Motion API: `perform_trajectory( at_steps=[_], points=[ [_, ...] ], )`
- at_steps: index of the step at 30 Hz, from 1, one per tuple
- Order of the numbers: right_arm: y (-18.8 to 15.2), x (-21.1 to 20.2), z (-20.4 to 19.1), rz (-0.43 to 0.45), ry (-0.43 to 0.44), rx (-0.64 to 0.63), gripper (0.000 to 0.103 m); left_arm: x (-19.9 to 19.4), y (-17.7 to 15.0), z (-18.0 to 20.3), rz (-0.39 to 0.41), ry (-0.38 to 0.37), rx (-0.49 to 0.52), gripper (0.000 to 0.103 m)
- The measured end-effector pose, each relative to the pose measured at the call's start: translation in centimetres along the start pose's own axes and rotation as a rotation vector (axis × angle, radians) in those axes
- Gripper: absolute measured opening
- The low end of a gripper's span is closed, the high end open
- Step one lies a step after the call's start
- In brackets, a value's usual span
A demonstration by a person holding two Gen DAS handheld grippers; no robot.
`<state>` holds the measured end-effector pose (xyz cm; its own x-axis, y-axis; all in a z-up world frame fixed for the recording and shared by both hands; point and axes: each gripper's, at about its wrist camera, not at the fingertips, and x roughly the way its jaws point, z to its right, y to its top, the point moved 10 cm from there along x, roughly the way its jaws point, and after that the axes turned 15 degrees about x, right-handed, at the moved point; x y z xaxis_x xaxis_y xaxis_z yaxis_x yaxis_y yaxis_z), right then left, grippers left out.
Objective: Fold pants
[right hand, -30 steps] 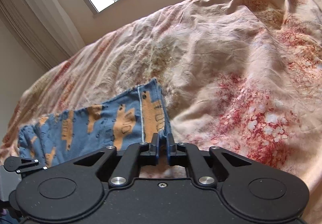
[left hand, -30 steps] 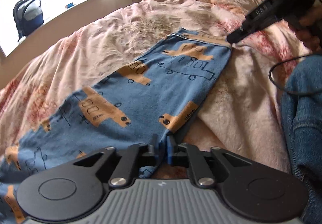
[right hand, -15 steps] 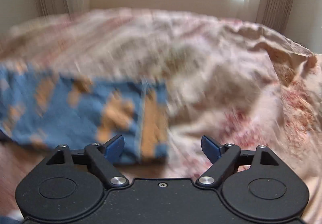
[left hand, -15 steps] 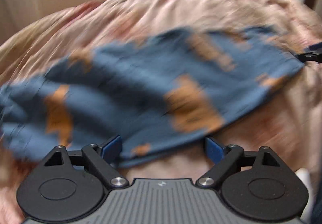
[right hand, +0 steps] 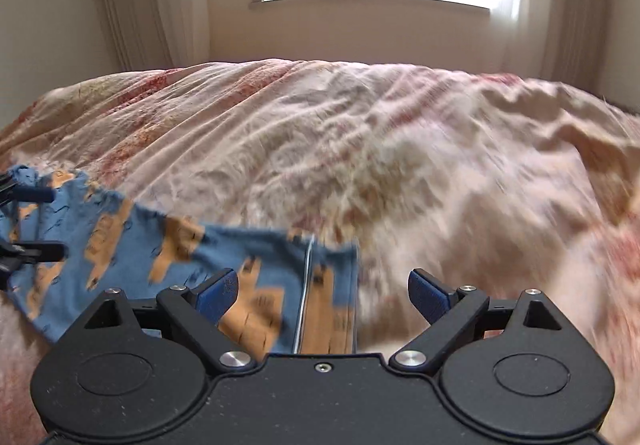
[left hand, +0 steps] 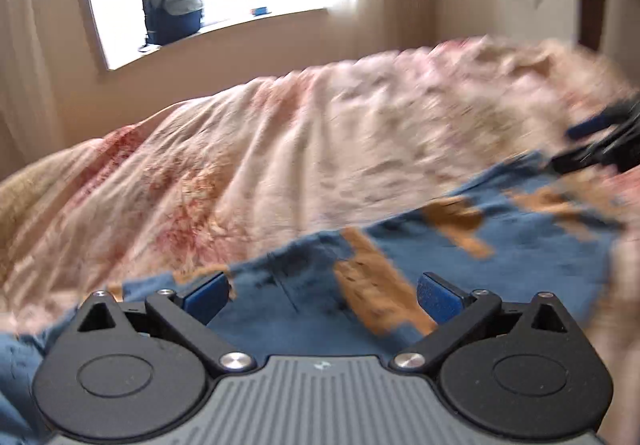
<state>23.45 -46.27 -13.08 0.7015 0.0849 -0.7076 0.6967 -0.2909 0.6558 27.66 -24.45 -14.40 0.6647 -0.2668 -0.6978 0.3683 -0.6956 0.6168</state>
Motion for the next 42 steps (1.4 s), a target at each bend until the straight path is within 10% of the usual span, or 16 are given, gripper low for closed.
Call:
perform_trajectory(
  at_steps=[12,19,24,29,36,38,42],
  points=[
    [-0.4,1.4,1.2,0.065,-0.263,-0.156,0.097,-4.2,-9.4,-10.0,-0.057,0.146,-0.027,0.103],
    [0.6,2.5,-11.5,0.032,0.043,-0.208,0.097,-6.4,-11.4,-21.6,-0.099,0.288,-0.061,0.103],
    [-0.1,5.5,-22.3,-0.035,0.269,-0.289,0.092,-3.6,-10.3,-23.8,-0.054,-0.006,-0.129,0.098],
    [-1.1,9.0,-26.9,-0.063,0.308,-0.268,0.071,0.5,-8.2,-22.8,-0.070,-0.299,-0.299,0.094],
    [-2.7,11.8,-26.1,-0.110,0.309,-0.243,0.057,5.7,-9.2,-18.5,-0.273,-0.442,-0.214,0.057],
    [-2.6,12.0,-25.8,-0.110,0.316,-0.217,0.055,5.6,-8.9,-18.0,-0.262,-0.472,-0.212,0.010],
    [-2.3,11.8,-25.5,-0.088,0.308,-0.209,0.041,3.5,-6.7,-18.0,-0.166,-0.397,-0.160,0.006]
  ],
)
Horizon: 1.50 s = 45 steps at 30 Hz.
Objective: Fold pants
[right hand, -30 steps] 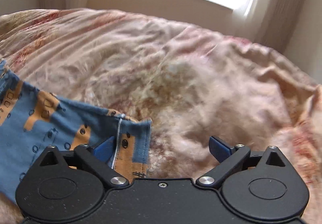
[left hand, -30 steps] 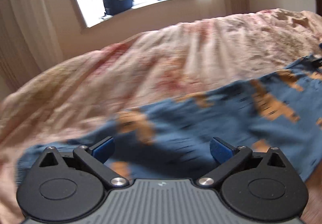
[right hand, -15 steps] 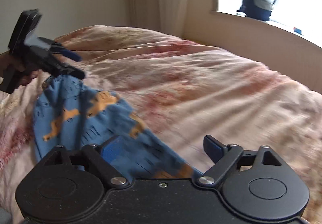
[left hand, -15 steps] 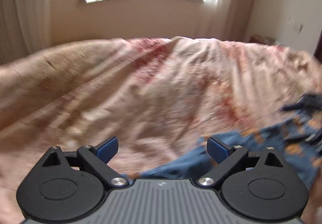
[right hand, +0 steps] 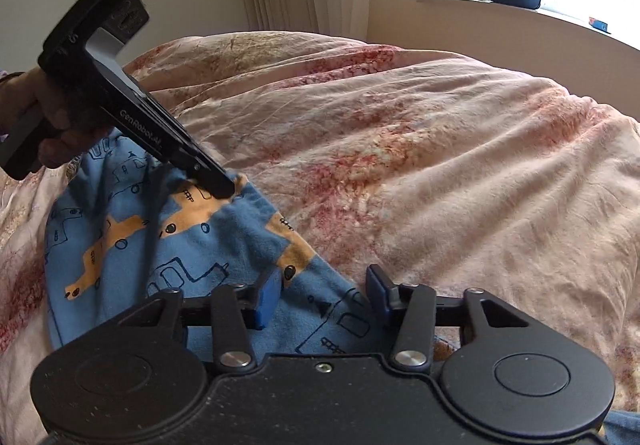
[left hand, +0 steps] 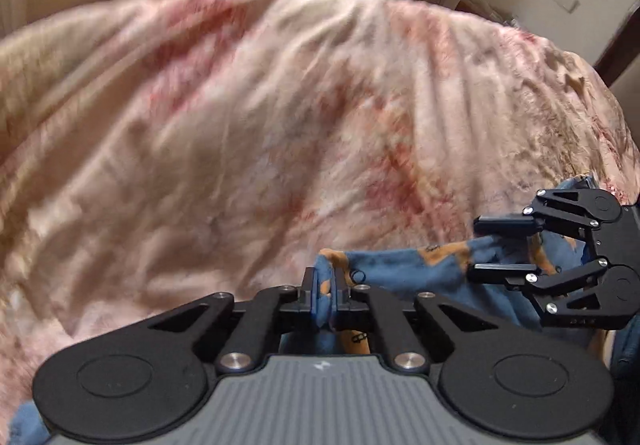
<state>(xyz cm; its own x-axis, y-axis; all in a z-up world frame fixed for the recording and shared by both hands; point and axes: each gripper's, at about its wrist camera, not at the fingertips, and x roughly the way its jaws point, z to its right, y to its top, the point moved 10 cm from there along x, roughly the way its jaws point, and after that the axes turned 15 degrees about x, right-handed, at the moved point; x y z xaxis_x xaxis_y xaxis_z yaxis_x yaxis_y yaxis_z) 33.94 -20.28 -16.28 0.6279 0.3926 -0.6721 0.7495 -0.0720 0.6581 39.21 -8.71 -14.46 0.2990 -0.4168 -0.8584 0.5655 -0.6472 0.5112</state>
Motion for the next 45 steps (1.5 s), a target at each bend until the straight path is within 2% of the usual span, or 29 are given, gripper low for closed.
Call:
perform_trajectory(
  at_steps=[2,3,4,6,7,8,9,10,11,13,15,18,20,23,25,28,30,32,36,37,38,39,41,45],
  points=[
    [0.2,-0.4,0.3,0.022,-0.026,-0.003,0.033,-1.8,1.2,1.2,0.111,0.048,0.093,0.005],
    [0.3,-0.4,0.5,0.035,-0.046,-0.009,0.030,-2.0,1.5,1.5,0.134,0.078,0.112,0.005],
    [0.4,-0.4,0.8,0.044,-0.067,-0.011,0.030,-1.6,1.3,1.4,0.130,0.105,0.109,0.005],
    [0.2,0.1,1.6,0.041,-0.101,0.002,0.029,0.5,0.2,1.1,0.068,0.150,0.126,0.006],
    [0.1,0.4,1.9,0.044,-0.120,-0.007,0.030,1.5,-0.4,0.9,0.047,0.171,0.130,0.014],
    [0.1,0.4,2.1,0.059,-0.150,-0.027,0.030,2.0,-0.7,0.7,0.046,0.195,0.123,0.027],
    [0.3,0.2,2.2,0.073,-0.192,-0.053,0.030,1.9,-0.8,0.4,0.056,0.225,0.111,0.037],
    [0.4,-0.3,2.2,0.089,-0.221,-0.074,0.031,1.3,-0.8,0.2,0.065,0.266,0.103,0.059],
    [0.5,-0.9,2.0,0.108,-0.226,-0.082,0.032,0.4,-0.8,0.1,0.084,0.301,0.095,0.071],
    [0.5,-2.0,1.1,0.122,-0.174,-0.070,0.036,-2.1,-1.4,-0.1,0.150,0.330,0.068,0.074],
    [0.2,-2.6,-0.3,0.106,-0.129,-0.060,0.047,-4.9,-3.0,-1.0,0.157,0.385,0.048,0.076],
    [-0.4,-2.9,-3.0,0.085,-0.089,-0.084,0.049,-8.7,-6.8,-3.6,0.150,0.500,-0.034,0.081],
    [-0.8,-3.5,-4.8,0.084,-0.053,-0.068,0.053,-11.7,-9.9,-5.3,0.185,0.518,-0.142,0.086],
    [-1.7,-4.3,-6.9,0.071,0.017,-0.014,0.065,-15.3,-14.1,-7.0,0.278,0.500,-0.348,0.092],
    [-2.5,-4.7,-8.2,0.073,0.048,0.000,0.078,-15.7,-16.5,-7.3,0.297,0.456,-0.450,0.092],
    [-3.8,-4.4,-9.7,0.057,0.071,-0.009,0.087,-14.4,-18.5,-6.9,0.314,0.365,-0.548,0.092],
    [-4.5,-4.1,-10.3,0.050,0.071,-0.016,0.089,-13.3,-19.4,-6.7,0.353,0.298,-0.622,0.092],
    [-5.0,-3.8,-10.6,0.047,0.067,-0.024,0.089,-12.2,-20.4,-7.2,0.388,0.246,-0.719,0.085],
    [-5.3,-3.6,-10.7,0.062,0.058,-0.024,0.090,-11.4,-21.7,-8.3,0.502,0.209,-0.894,0.082],
    [-5.4,-3.4,-10.6,0.063,0.052,-0.011,0.090,-11.3,-21.8,-8.5,0.513,0.205,-0.931,0.069],
    [-5.4,-3.3,-10.4,0.060,0.050,0.006,0.090,-10.9,-21.9,-8.7,0.501,0.200,-0.958,0.038],
    [-5.6,-3.2,-10.2,0.054,0.053,0.027,0.091,-10.5,-22.0,-8.7,0.465,0.196,-0.975,0.023],
    [-5.9,-2.9,-10.1,0.040,0.054,0.059,0.091,-10.8,-21.5,-8.2,0.423,0.235,-0.958,0.018],
    [-6.2,-3.1,-10.5,0.049,0.037,0.029,0.091,-15.1,-19.4,-6.7,0.472,0.383,-0.803,0.017]
  ],
)
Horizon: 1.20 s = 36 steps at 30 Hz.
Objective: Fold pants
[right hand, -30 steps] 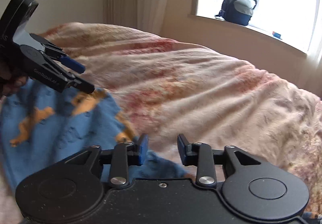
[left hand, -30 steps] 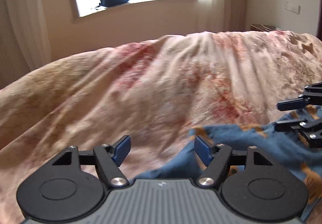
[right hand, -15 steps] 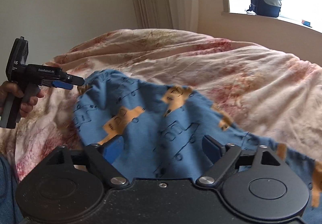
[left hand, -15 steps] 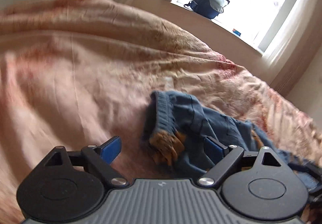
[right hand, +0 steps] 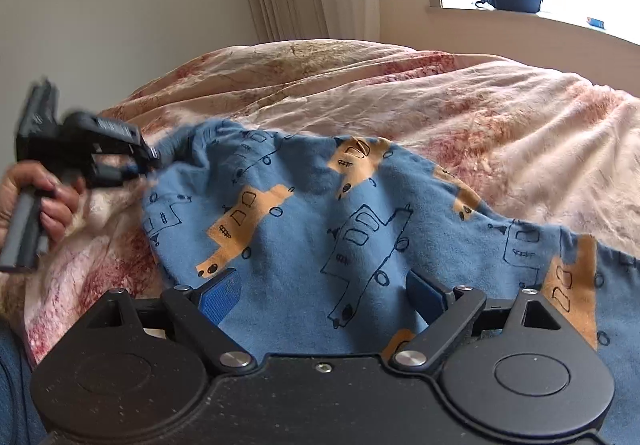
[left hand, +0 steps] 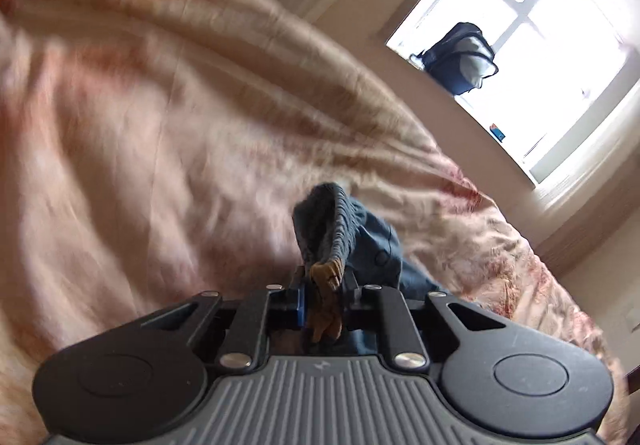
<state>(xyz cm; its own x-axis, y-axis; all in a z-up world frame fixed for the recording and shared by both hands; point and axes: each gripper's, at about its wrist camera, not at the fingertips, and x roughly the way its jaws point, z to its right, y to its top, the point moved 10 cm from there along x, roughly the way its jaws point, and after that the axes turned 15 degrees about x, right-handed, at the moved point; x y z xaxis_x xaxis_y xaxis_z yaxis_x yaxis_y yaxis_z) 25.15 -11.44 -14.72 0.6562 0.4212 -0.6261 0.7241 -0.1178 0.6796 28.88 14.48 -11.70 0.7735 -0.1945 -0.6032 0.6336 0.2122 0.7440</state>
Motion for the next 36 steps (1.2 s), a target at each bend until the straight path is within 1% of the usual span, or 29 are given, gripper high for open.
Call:
perform_trajectory(
  at_steps=[1,3,4,6,7,8,9,10,11,12,13,15,17,19,21,22,23,24,25,26,27,28,30,31,32,33,34,35,36],
  points=[
    [0.0,-0.1,-0.1,0.008,-0.002,-0.008,0.091,-1.0,0.5,0.0,0.012,0.032,0.016,0.016],
    [0.1,-0.2,-0.2,0.015,-0.001,-0.010,0.091,-2.3,0.7,-0.3,-0.006,0.088,0.027,0.016],
    [0.1,-0.2,0.0,0.012,-0.001,-0.005,0.091,-2.5,0.3,-0.6,-0.027,0.120,0.037,0.016],
    [0.0,0.2,0.4,0.000,-0.018,0.007,0.092,-1.1,-1.3,-1.4,-0.107,0.162,0.069,0.017],
    [-0.2,0.4,0.7,-0.010,-0.036,0.006,0.092,0.0,-2.4,-2.0,-0.153,0.183,0.069,0.019],
    [-0.4,0.7,0.9,-0.015,-0.048,-0.003,0.091,0.7,-3.4,-2.4,-0.184,0.184,0.064,0.025],
    [-0.4,0.7,0.9,-0.014,-0.056,-0.018,0.091,0.7,-3.8,-2.6,-0.179,0.195,0.058,0.029],
    [-0.4,0.5,0.9,-0.006,-0.063,-0.035,0.091,0.1,-3.6,-2.5,-0.146,0.224,0.061,0.048],
    [-0.2,0.1,0.9,0.012,-0.068,-0.052,0.091,-0.9,-3.2,-2.4,-0.109,0.281,0.085,0.073],
    [0.2,-0.2,0.8,0.039,-0.073,-0.071,0.092,-1.9,-2.5,-2.0,-0.052,0.336,0.121,0.080],
    [0.6,-0.4,0.9,0.066,-0.086,-0.091,0.095,-2.7,-1.5,-1.4,0.005,0.373,0.168,0.086],
    [1.7,0.1,1.2,0.116,-0.134,-0.127,0.100,-2.9,0.0,0.8,0.069,0.388,0.287,0.089],
    [2.8,1.4,1.5,0.128,-0.179,-0.145,0.101,-1.6,1.0,3.6,0.097,0.369,0.387,0.094],
    [3.4,2.5,1.5,0.146,-0.203,-0.170,0.101,0.6,1.7,7.1,0.100,0.307,0.487,0.095],
    [3.4,3.4,2.1,0.138,-0.242,-0.187,0.101,4.0,0.3,10.7,0.066,0.255,0.622,0.095],
    [3.1,3.8,2.7,0.119,-0.266,-0.187,0.101,5.8,-0.6,11.6,0.029,0.272,0.704,0.094],
    [2.9,4.2,3.4,0.102,-0.286,-0.184,0.101,7.5,-1.7,12.1,-0.011,0.330,0.798,0.089],
    [2.8,4.2,4.2,0.098,-0.300,-0.173,0.102,8.9,-2.1,11.7,-0.032,0.408,0.859,0.089],
    [2.9,4.0,5.0,0.100,-0.318,-0.159,0.102,9.4,-1.8,10.9,-0.011,0.462,0.865,0.094],
    [3.2,3.7,5.9,0.105,-0.348,-0.152,0.102,9.4,-1.0,9.9,0.014,0.514,0.829,0.097],
    [3.4,3.3,6.8,0.112,-0.381,-0.153,0.102,9.0,-0.1,8.2,0.020,0.584,0.781,0.098],
    [3.6,2.8,7.6,0.116,-0.408,-0.154,0.102,8.7,0.7,6.6,0.011,0.632,0.738,0.103],
    [3.5,2.0,9.2,0.106,-0.429,-0.119,0.102,7.7,1.6,3.6,-0.004,0.669,0.671,0.102],
    [3.4,1.5,10.0,0.100,-0.461,-0.084,0.102,6.9,1.7,2.4,-0.028,0.697,0.645,0.102],
    [3.5,0.9,10.3,0.107,-0.494,-0.065,0.102,5.9,1.8,2.0,-0.027,0.688,0.608,0.100],
    [3.6,0.2,9.9,0.125,-0.498,-0.062,0.102,4.6,1.8,2.2,-0.003,0.663,0.559,0.099],
    [3.7,-0.4,9.0,0.144,-0.480,-0.069,0.102,3.1,1.5,2.9,0.029,0.619,0.508,0.100],
    [3.6,-0.7,7.8,0.158,-0.440,-0.076,0.102,2.4,1.0,4.1,0.044,0.553,0.475,0.103],
    [3.2,-0.8,6.5,0.149,-0.391,-0.080,0.102,2.1,0.1,5.7,0.039,0.467,0.464,0.103]
  ],
)
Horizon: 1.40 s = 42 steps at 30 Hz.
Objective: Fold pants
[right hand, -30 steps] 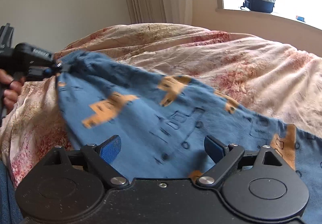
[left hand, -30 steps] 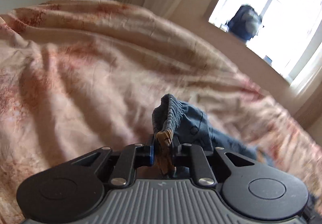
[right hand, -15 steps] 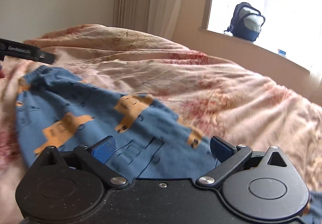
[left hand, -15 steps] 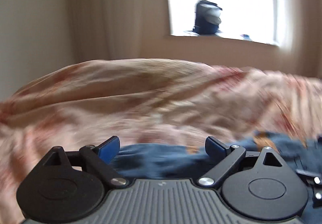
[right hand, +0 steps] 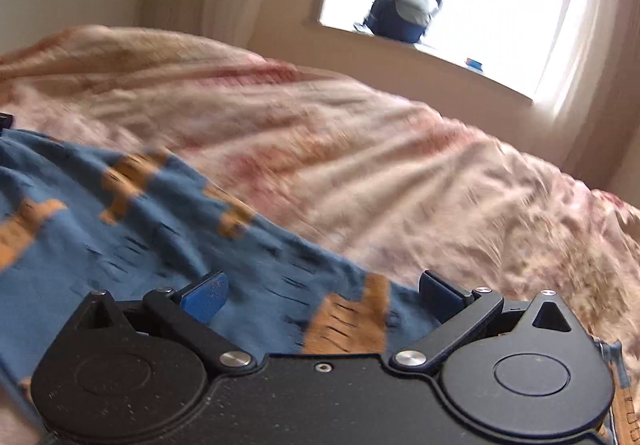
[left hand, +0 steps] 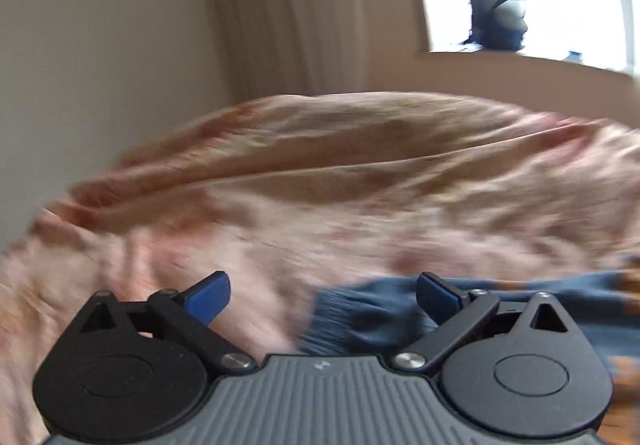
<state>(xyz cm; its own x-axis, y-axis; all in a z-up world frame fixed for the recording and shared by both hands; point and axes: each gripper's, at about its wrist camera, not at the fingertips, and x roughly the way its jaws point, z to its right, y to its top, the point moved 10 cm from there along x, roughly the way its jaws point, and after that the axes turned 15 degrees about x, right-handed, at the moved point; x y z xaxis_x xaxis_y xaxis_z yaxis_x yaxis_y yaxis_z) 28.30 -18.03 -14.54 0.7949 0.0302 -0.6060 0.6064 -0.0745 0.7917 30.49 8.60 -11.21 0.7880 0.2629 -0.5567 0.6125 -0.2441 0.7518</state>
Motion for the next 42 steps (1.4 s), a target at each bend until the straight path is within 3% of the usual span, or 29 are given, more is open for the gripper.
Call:
perform_trajectory(
  at_steps=[2,3,5,6,9,12,14,17,22,26,30,33,37,40,42],
  points=[
    [-1.5,-0.4,-2.1,-0.076,0.078,-0.057,0.102,-1.6,-0.8,4.3,-0.008,-0.152,0.056,0.103],
    [-2.4,-0.3,-2.5,-0.111,0.064,-0.110,0.102,-2.0,-1.5,6.5,-0.029,-0.187,0.134,0.103],
    [-3.6,-0.4,-1.7,-0.150,0.023,-0.198,0.102,-1.7,-3.5,9.2,-0.093,-0.136,0.311,0.103],
    [-3.6,-0.7,-0.8,-0.175,0.010,-0.211,0.102,-1.9,-4.0,9.6,-0.092,-0.110,0.347,0.103],
    [-3.9,-1.3,3.8,-0.324,-0.006,-0.224,0.102,-2.5,-4.5,8.5,-0.148,-0.116,0.305,0.103],
    [-5.3,-2.3,9.1,-0.552,0.041,-0.200,0.102,-2.7,-5.1,6.9,-0.232,-0.132,0.288,0.103],
    [-5.4,-3.2,12.5,-0.592,0.038,-0.199,0.102,-3.1,-4.9,6.5,-0.275,-0.108,0.312,0.103],
    [-5.1,-5.1,17.6,-0.540,-0.027,-0.170,0.102,-4.5,-3.7,7.6,-0.309,-0.107,0.324,0.103],
    [-4.3,-8.7,24.6,-0.300,-0.046,0.032,0.102,-8.3,0.7,17.2,-0.192,-0.357,0.296,0.103],
    [-6.2,-8.5,29.5,-0.241,-0.159,0.053,0.102,-10.6,4.0,28.8,-0.103,-0.527,0.352,0.103],
    [-7.3,-9.5,31.9,-0.165,-0.043,0.242,0.102,-12.0,6.4,39.1,-0.037,-0.591,0.516,0.103],
    [-7.7,-11.0,32.8,-0.123,0.048,0.332,0.102,-14.0,8.8,44.5,0.066,-0.688,0.597,0.103],
    [-7.8,-12.8,32.3,-0.084,0.162,0.370,0.102,-14.3,10.0,49.9,0.128,-0.745,0.702,0.103],
    [-7.3,-13.4,31.7,-0.070,0.252,0.405,0.093,-13.0,9.0,53.1,0.124,-0.710,0.806,0.103],
    [-7.2,-13.1,31.6,-0.079,0.286,0.437,0.087,-12.3,8.2,54.0,0.123,-0.691,0.824,0.103]
  ],
)
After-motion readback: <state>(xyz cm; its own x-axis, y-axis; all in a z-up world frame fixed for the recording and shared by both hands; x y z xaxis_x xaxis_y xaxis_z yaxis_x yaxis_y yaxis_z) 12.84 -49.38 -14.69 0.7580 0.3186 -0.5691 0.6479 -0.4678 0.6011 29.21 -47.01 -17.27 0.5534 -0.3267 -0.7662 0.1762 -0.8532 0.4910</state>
